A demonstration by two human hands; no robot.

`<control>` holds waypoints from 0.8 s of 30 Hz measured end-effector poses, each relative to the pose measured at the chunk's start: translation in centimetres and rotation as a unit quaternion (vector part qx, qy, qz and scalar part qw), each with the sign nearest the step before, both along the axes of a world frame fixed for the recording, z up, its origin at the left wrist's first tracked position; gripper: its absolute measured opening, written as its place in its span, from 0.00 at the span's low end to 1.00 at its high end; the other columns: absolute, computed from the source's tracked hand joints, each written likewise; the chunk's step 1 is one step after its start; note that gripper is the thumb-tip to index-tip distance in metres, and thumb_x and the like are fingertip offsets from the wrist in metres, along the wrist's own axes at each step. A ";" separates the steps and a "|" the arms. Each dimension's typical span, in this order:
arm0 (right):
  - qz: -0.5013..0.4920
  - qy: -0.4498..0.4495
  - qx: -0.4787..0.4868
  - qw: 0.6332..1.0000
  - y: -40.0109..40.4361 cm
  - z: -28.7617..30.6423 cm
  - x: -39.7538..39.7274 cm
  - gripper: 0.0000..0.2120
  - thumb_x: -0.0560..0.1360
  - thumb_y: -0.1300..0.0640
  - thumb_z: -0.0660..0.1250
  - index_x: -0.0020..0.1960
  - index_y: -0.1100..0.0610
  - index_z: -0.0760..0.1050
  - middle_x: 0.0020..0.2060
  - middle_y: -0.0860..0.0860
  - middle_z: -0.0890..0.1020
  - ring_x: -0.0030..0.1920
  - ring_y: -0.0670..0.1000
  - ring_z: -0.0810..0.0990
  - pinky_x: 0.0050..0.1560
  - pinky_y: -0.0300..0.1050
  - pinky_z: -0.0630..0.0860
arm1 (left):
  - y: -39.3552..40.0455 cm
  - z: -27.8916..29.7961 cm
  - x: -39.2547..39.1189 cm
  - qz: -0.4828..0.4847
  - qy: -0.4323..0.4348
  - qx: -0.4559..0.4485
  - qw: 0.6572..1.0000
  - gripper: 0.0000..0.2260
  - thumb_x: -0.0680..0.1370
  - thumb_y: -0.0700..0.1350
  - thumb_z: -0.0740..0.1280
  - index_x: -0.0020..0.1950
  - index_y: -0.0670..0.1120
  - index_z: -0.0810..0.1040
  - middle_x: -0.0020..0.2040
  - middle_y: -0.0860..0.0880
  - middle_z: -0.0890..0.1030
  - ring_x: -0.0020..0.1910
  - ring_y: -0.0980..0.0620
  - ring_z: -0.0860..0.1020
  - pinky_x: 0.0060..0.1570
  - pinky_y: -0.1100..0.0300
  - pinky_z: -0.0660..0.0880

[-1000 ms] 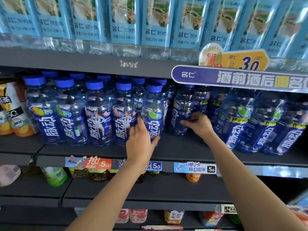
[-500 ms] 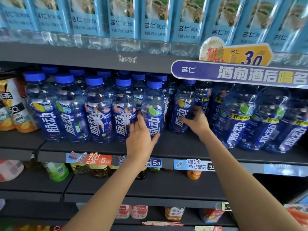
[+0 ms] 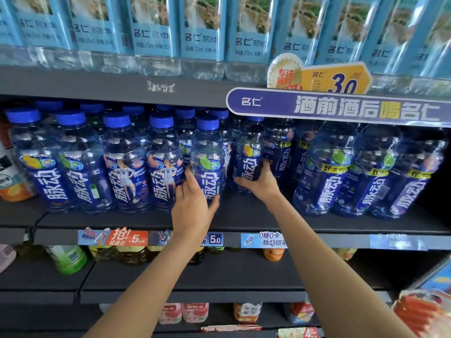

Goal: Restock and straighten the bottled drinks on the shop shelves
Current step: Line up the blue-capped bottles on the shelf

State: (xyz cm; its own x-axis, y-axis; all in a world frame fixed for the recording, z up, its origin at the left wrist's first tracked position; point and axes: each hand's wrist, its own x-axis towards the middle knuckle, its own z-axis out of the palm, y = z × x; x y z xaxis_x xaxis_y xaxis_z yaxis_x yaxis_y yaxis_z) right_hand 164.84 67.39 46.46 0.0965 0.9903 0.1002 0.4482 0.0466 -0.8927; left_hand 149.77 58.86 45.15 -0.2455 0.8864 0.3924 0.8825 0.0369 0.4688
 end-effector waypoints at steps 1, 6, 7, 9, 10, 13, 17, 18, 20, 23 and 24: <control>-0.016 -0.007 0.010 1.000 -0.1 -0.2 -0.3 0.41 0.66 0.52 0.76 0.71 0.58 0.58 0.63 0.53 0.75 0.62 0.55 0.74 0.59 0.46 0.70 | 0.1 0.0 0.0 0.000 0.000 -0.002 1.000 0.39 0.77 0.57 0.62 0.75 0.38 0.44 0.69 0.41 0.65 0.71 0.43 0.61 0.57 0.53 0.72; -0.084 -0.057 0.037 0.994 0.1 -0.1 -1.5 0.35 0.66 0.50 0.76 0.64 0.63 0.63 0.58 0.59 0.77 0.58 0.60 0.76 0.54 0.52 0.75 | 0.1 -0.1 -0.1 0.000 -0.006 0.003 1.000 0.39 0.76 0.56 0.63 0.75 0.38 0.44 0.68 0.41 0.66 0.71 0.43 0.61 0.57 0.53 0.72; -0.097 -0.072 0.031 0.992 0.0 0.0 -1.5 0.35 0.67 0.50 0.75 0.64 0.64 0.62 0.58 0.59 0.77 0.58 0.60 0.76 0.52 0.52 0.75 | 0.1 -0.2 -0.1 -0.001 -0.009 0.005 1.000 0.39 0.76 0.56 0.63 0.75 0.38 0.44 0.68 0.41 0.66 0.71 0.43 0.61 0.58 0.53 0.72; -0.137 -0.083 0.031 0.987 -0.5 -0.2 -1.2 0.35 0.67 0.50 0.75 0.63 0.65 0.61 0.59 0.60 0.75 0.59 0.61 0.75 0.51 0.52 0.73 | 0.0 -0.1 -0.1 -0.003 -0.010 0.005 1.000 0.39 0.76 0.56 0.63 0.75 0.38 0.44 0.68 0.41 0.66 0.71 0.42 0.61 0.58 0.53 0.72; -0.160 -0.084 0.034 0.983 -0.8 -0.3 -0.9 0.34 0.67 0.51 0.75 0.63 0.65 0.61 0.60 0.61 0.74 0.59 0.62 0.73 0.51 0.53 0.73 | 0.0 -0.1 -0.1 -0.005 -0.008 0.007 1.000 0.39 0.76 0.56 0.63 0.75 0.38 0.45 0.68 0.41 0.66 0.71 0.42 0.61 0.58 0.53 0.72; -0.211 -0.086 0.036 0.973 -1.0 -0.3 0.6 0.36 0.68 0.53 0.74 0.65 0.67 0.59 0.62 0.63 0.70 0.62 0.63 0.70 0.56 0.55 0.70 | 0.0 0.0 -0.3 -0.008 -0.011 0.017 1.000 0.39 0.76 0.56 0.64 0.75 0.37 0.47 0.67 0.40 0.67 0.70 0.41 0.62 0.58 0.51 0.72; -0.220 -0.107 0.085 0.966 -1.9 0.0 1.1 0.40 0.71 0.56 0.72 0.72 0.67 0.52 0.68 0.63 0.62 0.68 0.63 0.63 0.67 0.54 0.65 | 0.0 0.0 -0.5 -0.009 -0.024 0.021 0.999 0.39 0.74 0.56 0.65 0.74 0.38 0.49 0.65 0.40 0.69 0.68 0.42 0.65 0.58 0.51 0.72; -0.219 -0.118 0.141 0.958 -2.7 0.0 0.6 0.40 0.71 0.57 0.71 0.73 0.66 0.51 0.69 0.63 0.60 0.69 0.62 0.61 0.68 0.52 0.64 | 0.0 0.0 -0.6 -0.012 -0.029 0.024 0.999 0.39 0.73 0.56 0.67 0.74 0.39 0.51 0.64 0.41 0.70 0.67 0.42 0.67 0.57 0.50 0.72; -0.197 -0.151 0.299 0.921 -4.3 -0.1 -0.8 0.34 0.72 0.61 0.70 0.72 0.66 0.56 0.69 0.63 0.60 0.69 0.60 0.62 0.67 0.48 0.65 | -0.1 0.2 -1.1 -0.023 -0.037 0.027 0.999 0.40 0.71 0.57 0.69 0.73 0.41 0.54 0.62 0.42 0.73 0.63 0.43 0.71 0.55 0.50 0.73; -0.122 -0.174 0.386 0.898 -4.3 0.2 -2.1 0.23 0.72 0.62 0.69 0.64 0.65 0.67 0.63 0.61 0.70 0.64 0.57 0.67 0.64 0.47 0.69 | -1.2 0.2 -2.0 -0.027 -0.043 0.029 0.998 0.40 0.68 0.58 0.72 0.71 0.43 0.57 0.61 0.44 0.74 0.60 0.45 0.73 0.52 0.50 0.74; -0.080 -0.152 0.342 0.924 -3.7 0.7 -2.6 0.24 0.72 0.59 0.70 0.64 0.65 0.66 0.61 0.60 0.72 0.63 0.56 0.69 0.63 0.46 0.69 | -1.8 0.1 -2.3 -0.024 -0.050 0.033 0.998 0.40 0.68 0.57 0.72 0.71 0.43 0.57 0.61 0.44 0.74 0.61 0.45 0.72 0.53 0.50 0.74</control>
State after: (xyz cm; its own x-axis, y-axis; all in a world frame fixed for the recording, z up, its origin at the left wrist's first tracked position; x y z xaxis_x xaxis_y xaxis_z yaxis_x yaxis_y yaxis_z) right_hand 162.28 63.70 47.13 0.1012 0.6599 0.7445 0.7235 0.4649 -0.5104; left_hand 147.45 57.08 45.30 -0.2444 0.8711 0.4260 0.8316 -0.0377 0.5541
